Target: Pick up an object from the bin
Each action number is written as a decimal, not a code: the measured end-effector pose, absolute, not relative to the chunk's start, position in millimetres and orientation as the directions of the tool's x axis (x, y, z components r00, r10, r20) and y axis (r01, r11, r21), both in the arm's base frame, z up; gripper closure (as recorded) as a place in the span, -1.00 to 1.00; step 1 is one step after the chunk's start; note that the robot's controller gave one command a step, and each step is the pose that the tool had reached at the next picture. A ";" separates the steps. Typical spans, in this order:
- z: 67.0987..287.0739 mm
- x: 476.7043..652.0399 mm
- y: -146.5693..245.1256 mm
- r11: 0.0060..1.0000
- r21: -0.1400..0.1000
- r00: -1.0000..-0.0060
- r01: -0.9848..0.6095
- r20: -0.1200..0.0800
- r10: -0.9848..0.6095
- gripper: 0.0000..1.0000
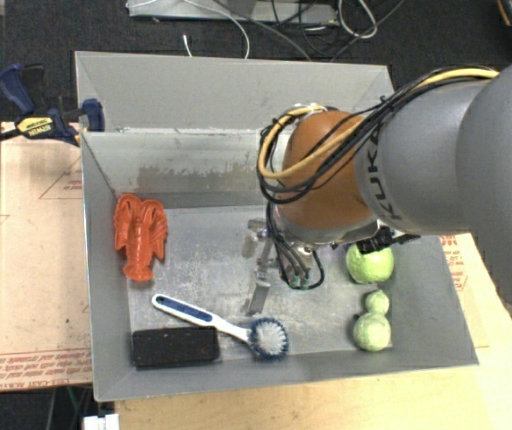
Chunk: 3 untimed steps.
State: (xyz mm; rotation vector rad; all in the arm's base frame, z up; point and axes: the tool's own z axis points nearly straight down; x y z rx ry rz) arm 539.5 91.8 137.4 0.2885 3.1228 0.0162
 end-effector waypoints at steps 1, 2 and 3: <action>108.0 535.0 81.3 0.988 0.008 -0.988 0.152 -0.010 0.152 -1.00; 70.1 548.4 80.8 1.000 0.009 -1.000 0.014 -0.015 0.014 -1.00; 124.5 527.3 81.7 0.994 0.008 -0.994 0.110 -0.010 0.110 -1.00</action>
Offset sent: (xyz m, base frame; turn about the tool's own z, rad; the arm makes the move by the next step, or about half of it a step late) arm 0.0084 -0.0116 -0.0674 -0.1724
